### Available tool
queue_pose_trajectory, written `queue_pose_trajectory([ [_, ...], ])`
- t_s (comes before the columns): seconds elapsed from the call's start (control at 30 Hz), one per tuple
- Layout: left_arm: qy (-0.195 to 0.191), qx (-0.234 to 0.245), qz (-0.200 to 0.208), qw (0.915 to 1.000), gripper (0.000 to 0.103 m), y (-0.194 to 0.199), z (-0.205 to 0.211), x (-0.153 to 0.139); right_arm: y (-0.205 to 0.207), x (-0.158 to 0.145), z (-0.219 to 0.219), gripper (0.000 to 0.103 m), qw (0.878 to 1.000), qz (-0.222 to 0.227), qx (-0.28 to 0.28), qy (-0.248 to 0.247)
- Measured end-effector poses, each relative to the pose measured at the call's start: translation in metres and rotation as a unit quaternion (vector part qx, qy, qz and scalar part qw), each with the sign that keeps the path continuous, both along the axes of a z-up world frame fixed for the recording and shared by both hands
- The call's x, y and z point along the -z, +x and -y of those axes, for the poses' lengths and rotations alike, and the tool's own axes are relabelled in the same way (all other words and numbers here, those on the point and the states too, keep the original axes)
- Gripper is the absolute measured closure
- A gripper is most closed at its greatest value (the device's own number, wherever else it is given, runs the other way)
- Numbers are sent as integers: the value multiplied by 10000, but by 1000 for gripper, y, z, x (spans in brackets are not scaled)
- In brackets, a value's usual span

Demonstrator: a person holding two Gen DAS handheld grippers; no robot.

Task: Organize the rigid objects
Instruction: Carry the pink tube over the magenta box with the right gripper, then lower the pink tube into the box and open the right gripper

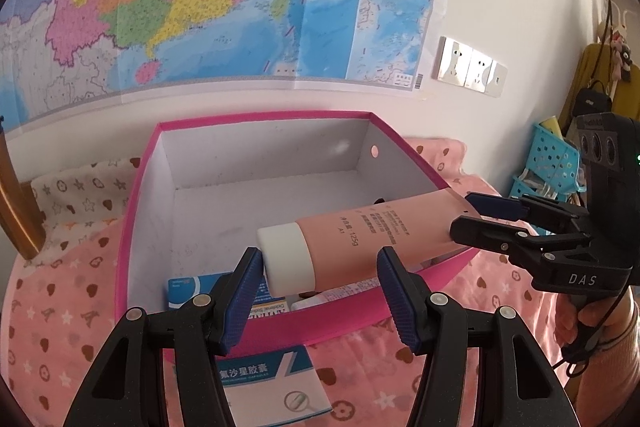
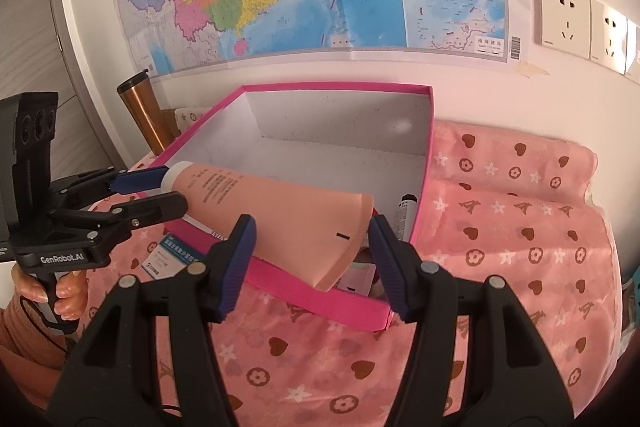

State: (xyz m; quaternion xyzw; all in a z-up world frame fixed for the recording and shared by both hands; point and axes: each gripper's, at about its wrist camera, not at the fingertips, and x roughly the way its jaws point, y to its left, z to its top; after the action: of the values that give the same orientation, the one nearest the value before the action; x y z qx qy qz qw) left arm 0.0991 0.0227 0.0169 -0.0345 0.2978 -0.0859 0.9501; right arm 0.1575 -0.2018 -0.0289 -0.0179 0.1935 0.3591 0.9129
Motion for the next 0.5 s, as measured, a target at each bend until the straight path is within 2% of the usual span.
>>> queue_pose_trajectory([
  [0.5, -33, -46, -170, 9998, 44, 16, -4, 9, 11, 0, -9, 42, 9998, -34, 132, -177],
])
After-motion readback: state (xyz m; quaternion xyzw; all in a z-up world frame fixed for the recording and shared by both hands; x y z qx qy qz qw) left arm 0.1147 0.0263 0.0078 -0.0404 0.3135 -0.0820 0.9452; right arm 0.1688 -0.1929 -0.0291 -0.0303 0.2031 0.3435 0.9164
